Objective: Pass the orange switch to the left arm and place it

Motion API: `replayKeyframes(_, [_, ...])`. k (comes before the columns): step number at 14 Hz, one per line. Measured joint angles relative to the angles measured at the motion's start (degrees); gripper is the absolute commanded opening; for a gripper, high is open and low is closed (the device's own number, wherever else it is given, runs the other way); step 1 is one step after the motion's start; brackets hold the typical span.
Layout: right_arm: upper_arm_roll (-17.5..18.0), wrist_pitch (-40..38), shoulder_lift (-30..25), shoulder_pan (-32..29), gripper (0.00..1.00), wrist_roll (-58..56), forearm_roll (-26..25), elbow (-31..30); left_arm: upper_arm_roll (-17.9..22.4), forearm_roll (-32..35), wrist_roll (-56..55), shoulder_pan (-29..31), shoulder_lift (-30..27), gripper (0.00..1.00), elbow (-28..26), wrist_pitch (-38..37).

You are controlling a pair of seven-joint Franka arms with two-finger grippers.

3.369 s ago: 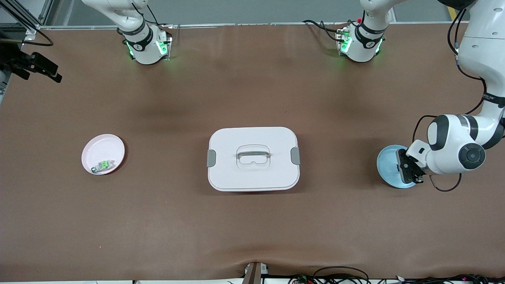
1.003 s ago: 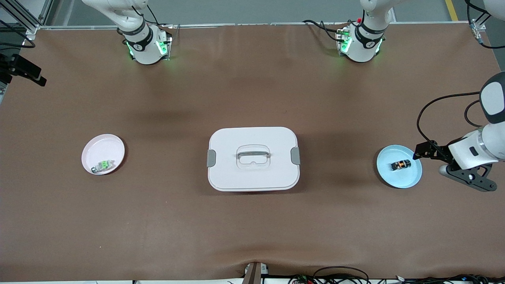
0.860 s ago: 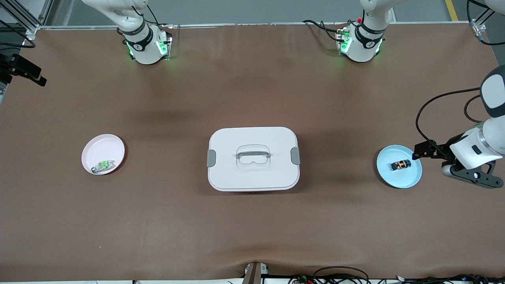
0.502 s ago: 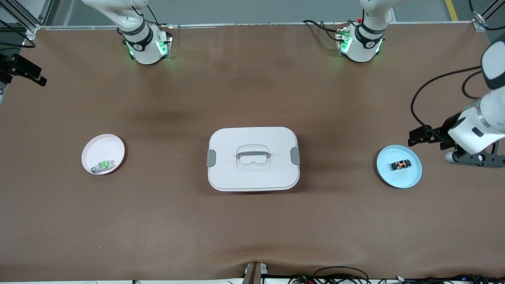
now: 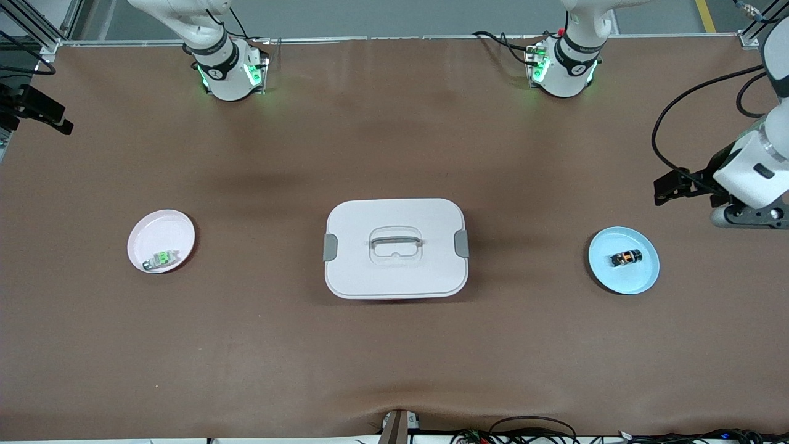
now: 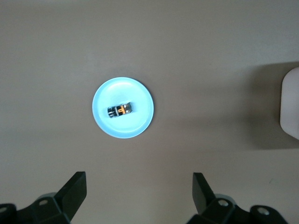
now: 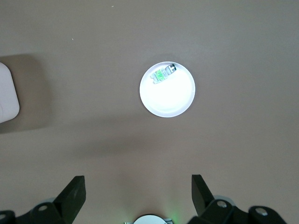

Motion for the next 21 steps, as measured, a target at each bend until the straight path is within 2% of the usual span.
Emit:
replayKeyframes(3, [0.0,0.0,0.0,0.0,1.0,0.0,0.0,0.0,4.5,-0.1,0.0,-4.1,-3.6,1.0,0.0,-4.5])
replayKeyframes(7, [0.0,0.0,0.0,0.0,1.0,0.0,0.0,0.0,6.8,-0.1,-0.3,-5.9,-8.5,1.0,-2.7,-6.0])
replayKeyframes(12, [0.0,0.0,0.0,0.0,1.0,0.0,0.0,0.0,7.3,-0.2,-0.3,-5.9,-11.9,1.0,-4.3,-7.2])
replayKeyframes(21, [0.0,0.0,0.0,0.0,1.0,-0.1,0.0,0.0,7.5,-4.0,-0.3,-5.7,-12.1,1.0,-4.6,-7.3])
